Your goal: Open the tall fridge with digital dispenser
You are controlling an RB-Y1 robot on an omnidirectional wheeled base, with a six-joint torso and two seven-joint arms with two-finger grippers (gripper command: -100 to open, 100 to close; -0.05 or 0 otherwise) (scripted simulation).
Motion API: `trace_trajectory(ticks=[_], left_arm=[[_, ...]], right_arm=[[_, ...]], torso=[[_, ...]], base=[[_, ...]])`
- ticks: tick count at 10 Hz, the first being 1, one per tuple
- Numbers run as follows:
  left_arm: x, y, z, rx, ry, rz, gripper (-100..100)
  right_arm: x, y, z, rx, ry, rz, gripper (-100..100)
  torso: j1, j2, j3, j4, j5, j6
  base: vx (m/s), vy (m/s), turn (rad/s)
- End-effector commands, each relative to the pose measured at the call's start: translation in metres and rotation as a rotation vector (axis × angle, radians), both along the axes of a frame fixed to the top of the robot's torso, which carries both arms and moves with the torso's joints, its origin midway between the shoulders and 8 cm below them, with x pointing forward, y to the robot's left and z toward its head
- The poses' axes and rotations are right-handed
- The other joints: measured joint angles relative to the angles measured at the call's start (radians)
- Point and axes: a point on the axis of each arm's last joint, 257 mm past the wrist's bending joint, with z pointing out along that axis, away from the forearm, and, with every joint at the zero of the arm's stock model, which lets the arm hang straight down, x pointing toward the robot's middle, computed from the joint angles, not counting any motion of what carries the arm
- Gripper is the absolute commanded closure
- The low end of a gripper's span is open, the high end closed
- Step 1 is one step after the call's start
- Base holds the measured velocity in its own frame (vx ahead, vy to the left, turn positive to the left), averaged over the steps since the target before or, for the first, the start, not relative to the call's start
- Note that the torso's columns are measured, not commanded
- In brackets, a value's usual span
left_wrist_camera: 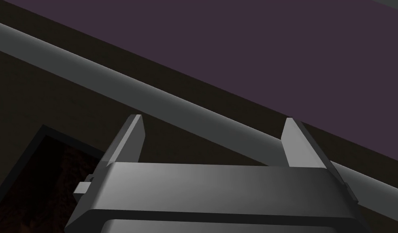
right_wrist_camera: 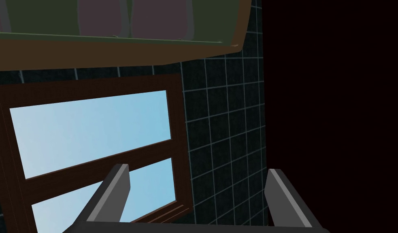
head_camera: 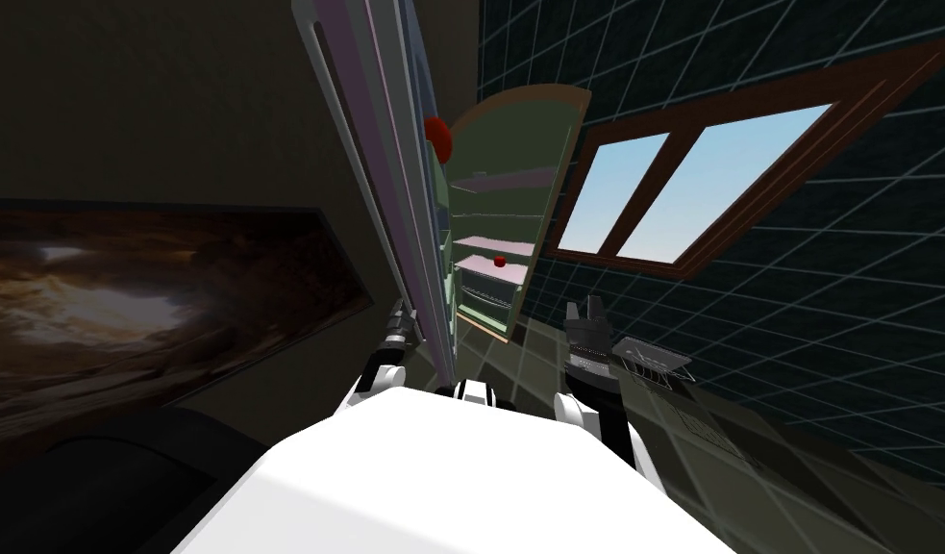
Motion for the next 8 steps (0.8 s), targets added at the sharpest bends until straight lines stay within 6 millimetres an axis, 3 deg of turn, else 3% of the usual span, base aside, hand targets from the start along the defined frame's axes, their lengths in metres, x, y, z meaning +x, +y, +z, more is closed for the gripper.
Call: trace_trajectory(ticks=[1,3,5,6,7,8], left_arm=[[0.003,-0.006,-0.020,-0.031,0.025,0.004,-100],[0.002,-0.004,0.002,-0.015,-0.005,0.000,-100],[0.001,-0.002,0.008,-0.012,-0.005,-0.001,-100],[-0.002,-0.001,-0.003,-0.015,0.014,0.005,-100],[0.003,-0.004,-0.002,-0.017,-0.004,0.000,100],[0.004,-0.005,-0.005,-0.018,-0.004,0.001,100]], right_arm=[[0.000,0.000,0.000,0.000,0.000,0.000,0],[0.000,0.000,0.000,0.000,0.000,0.000,0],[0.000,0.000,0.000,0.000,0.000,0.000,0],[0.000,0.000,0.000,0.000,0.000,0.000,0],[0.000,0.000,0.000,0.000,0.000,0.000,0],[0.000,0.000,0.000,0.000,0.000,0.000,0]], torso=[[0.001,-0.002,-0.001,-0.002,0.002,0.000],[0.000,0.000,-0.001,0.000,-0.001,-0.002],[-0.004,-0.005,-0.004,0.005,-0.005,0.004],[-0.005,-0.006,-0.005,0.006,-0.007,0.007],[-0.005,-0.004,-0.003,0.004,-0.005,0.006],[-0.006,0.001,-0.001,0.007,-0.007,0.004]], base=[[-0.027,0.033,-0.029],[0.013,-0.001,0.007],[0.064,0.000,0.033],[0.003,0.007,0.036],[-0.049,0.001,-0.051],[-0.069,0.005,-0.044]])
